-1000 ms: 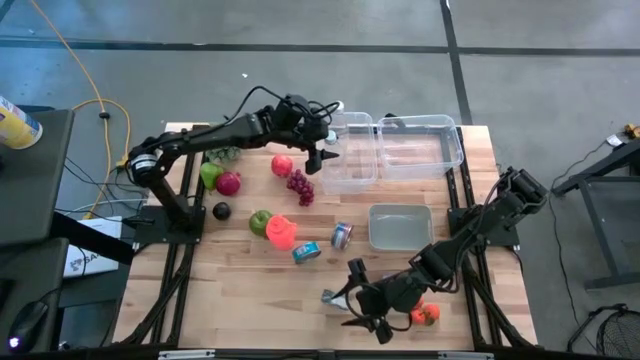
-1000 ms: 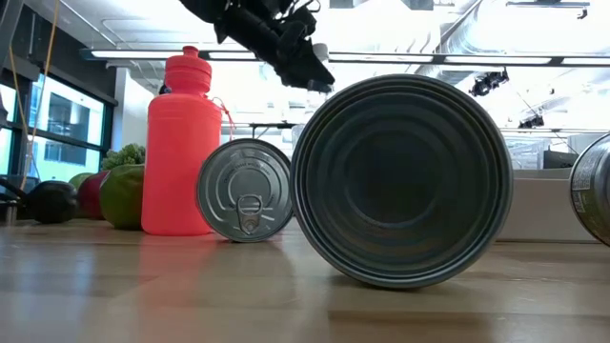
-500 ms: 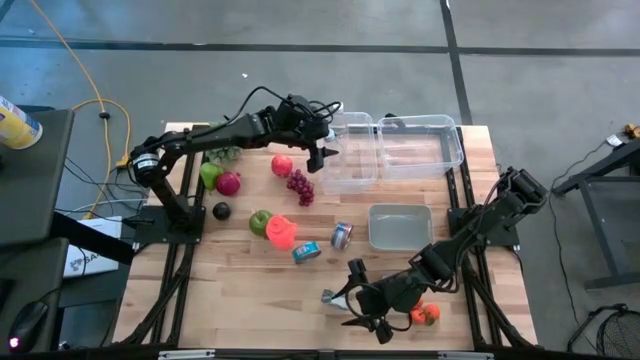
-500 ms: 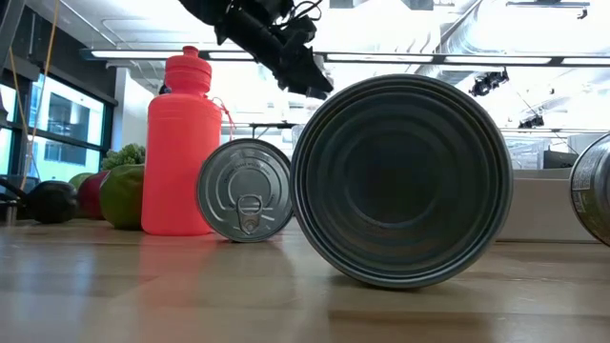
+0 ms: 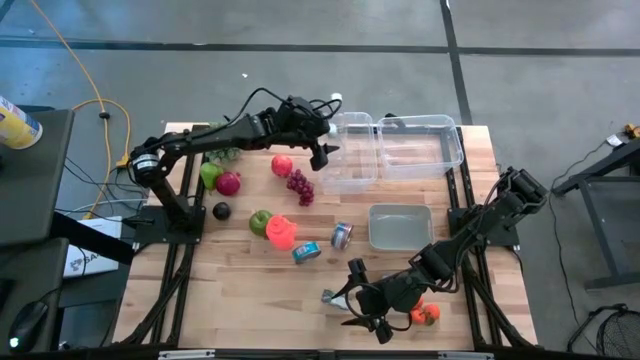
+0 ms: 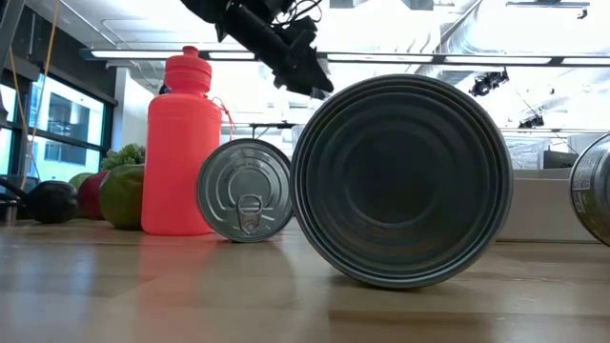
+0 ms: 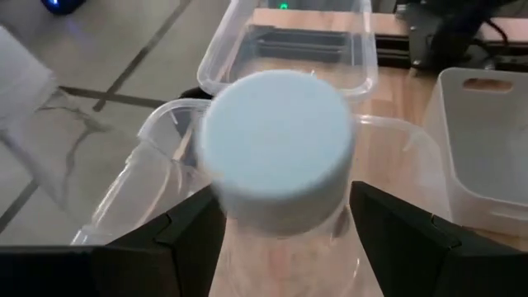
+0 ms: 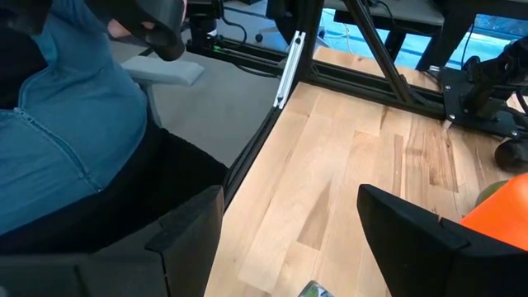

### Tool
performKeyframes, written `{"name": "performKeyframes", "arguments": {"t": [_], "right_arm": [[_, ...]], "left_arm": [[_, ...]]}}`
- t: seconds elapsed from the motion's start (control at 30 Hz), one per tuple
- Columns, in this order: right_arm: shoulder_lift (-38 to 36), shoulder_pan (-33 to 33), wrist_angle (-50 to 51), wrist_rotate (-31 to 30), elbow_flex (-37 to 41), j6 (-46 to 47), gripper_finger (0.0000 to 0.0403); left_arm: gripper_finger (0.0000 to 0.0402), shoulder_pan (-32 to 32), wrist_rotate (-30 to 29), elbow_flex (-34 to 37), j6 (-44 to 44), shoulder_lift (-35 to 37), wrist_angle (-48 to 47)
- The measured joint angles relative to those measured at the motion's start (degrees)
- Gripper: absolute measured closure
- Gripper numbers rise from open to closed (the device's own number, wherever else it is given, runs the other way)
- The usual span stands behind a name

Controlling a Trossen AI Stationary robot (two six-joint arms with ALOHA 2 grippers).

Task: Pick & Place Food Item
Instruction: Put the transparent water bottle into the left transparent bin, then put the blue pink tuna can into the gray bin

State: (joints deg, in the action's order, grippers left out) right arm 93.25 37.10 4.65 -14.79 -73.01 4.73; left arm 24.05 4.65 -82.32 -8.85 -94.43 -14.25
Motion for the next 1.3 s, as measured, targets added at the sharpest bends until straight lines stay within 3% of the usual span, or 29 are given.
{"name": "performKeyframes", "arguments": {"t": [0.3,0.67,1.0,1.3], "right_arm": [[0.0,0.0,0.4,0.0,0.0,0.2,0.0133],[0.0,0.0,0.8,0.0,0.0,0.2,0.0133],[0.0,0.0,1.4,0.0,0.0,0.6,0.0133],[1.3,-1.4,7.1,-0.7,-0.1,9.5,0.0133]], "left_arm": [[0.0155,0.0,0.1,-0.1,-5.5,0.3,-1.5],[0.0155,0.0,-0.7,0.0,-3.3,2.6,-2.3],[0.0155,-0.6,-15.5,0.0,-7.8,13.8,-15.4],[0.0155,-3.3,-1.2,0.0,1.4,26.3,-32.5]]}}
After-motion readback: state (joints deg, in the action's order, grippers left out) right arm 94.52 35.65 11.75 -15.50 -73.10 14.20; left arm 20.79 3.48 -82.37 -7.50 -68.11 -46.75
